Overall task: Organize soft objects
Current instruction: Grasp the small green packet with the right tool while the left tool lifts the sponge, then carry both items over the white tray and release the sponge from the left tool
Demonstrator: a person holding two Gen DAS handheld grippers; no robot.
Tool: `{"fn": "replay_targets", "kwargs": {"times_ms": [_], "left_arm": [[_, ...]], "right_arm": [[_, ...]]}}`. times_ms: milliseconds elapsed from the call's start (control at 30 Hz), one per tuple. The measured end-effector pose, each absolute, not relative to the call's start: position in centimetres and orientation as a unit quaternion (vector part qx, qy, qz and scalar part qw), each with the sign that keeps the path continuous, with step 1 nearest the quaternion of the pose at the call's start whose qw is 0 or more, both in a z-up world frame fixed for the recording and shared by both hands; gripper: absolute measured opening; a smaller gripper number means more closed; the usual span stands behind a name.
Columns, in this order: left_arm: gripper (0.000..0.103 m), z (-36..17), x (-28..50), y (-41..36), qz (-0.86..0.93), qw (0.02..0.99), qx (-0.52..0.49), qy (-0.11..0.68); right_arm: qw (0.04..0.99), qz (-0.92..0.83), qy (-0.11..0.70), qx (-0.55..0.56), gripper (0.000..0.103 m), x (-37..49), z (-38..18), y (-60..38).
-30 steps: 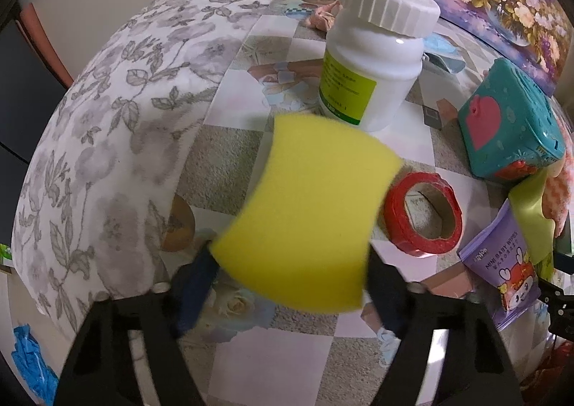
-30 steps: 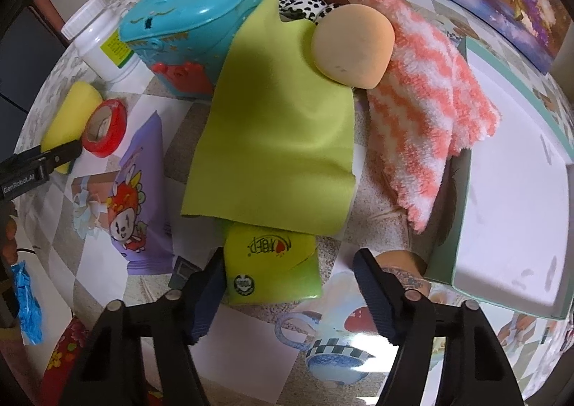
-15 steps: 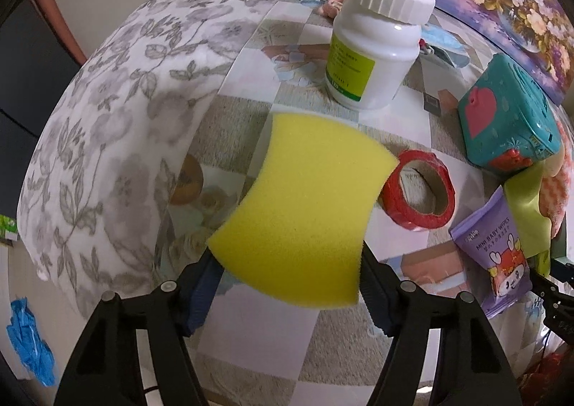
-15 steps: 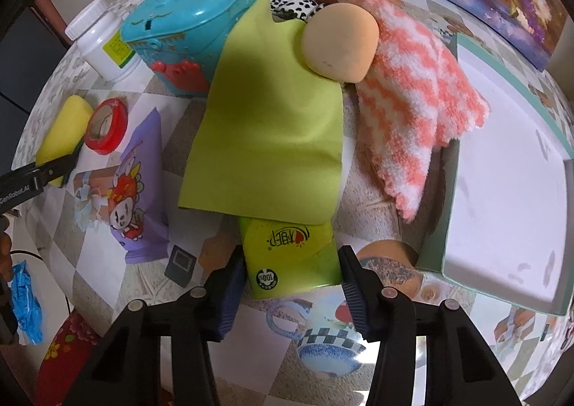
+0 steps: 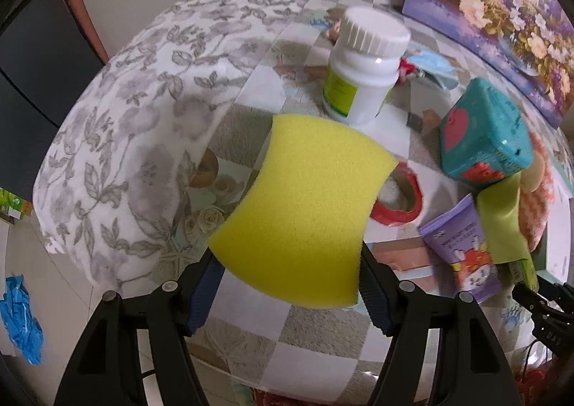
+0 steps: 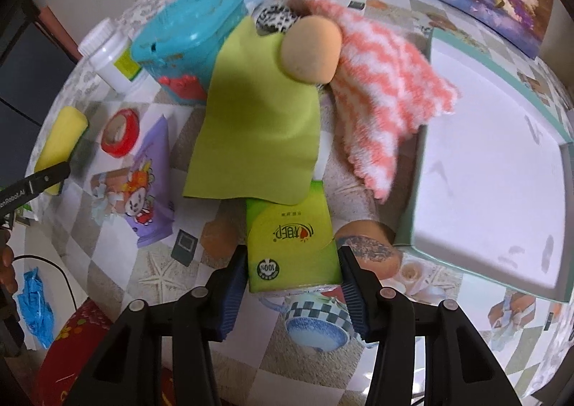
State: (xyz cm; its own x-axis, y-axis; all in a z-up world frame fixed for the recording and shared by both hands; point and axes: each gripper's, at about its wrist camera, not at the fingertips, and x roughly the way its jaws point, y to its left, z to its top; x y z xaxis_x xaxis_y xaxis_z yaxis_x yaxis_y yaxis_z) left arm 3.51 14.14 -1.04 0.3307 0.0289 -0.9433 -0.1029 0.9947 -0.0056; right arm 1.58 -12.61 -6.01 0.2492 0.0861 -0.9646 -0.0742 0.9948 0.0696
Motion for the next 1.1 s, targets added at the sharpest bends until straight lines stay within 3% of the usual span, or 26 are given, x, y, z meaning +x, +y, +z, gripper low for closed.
{"fn": "replay_targets", "kwargs": {"times_ms": [700,1100], "left_arm": [[0.071,8.4,4.2,2.4,-0.061,0.864,-0.021,0.5],[0.071,8.8,4.3,-8.3,-0.135,0.854,-0.013,0.502]], "right_arm": [[0.845,0.009,0.529,0.08,0.051,-1.4,2.9,-21.0],[0.825,-0.124,0.536,0.126,0.051,-0.6,1.9,-28.3]]}}
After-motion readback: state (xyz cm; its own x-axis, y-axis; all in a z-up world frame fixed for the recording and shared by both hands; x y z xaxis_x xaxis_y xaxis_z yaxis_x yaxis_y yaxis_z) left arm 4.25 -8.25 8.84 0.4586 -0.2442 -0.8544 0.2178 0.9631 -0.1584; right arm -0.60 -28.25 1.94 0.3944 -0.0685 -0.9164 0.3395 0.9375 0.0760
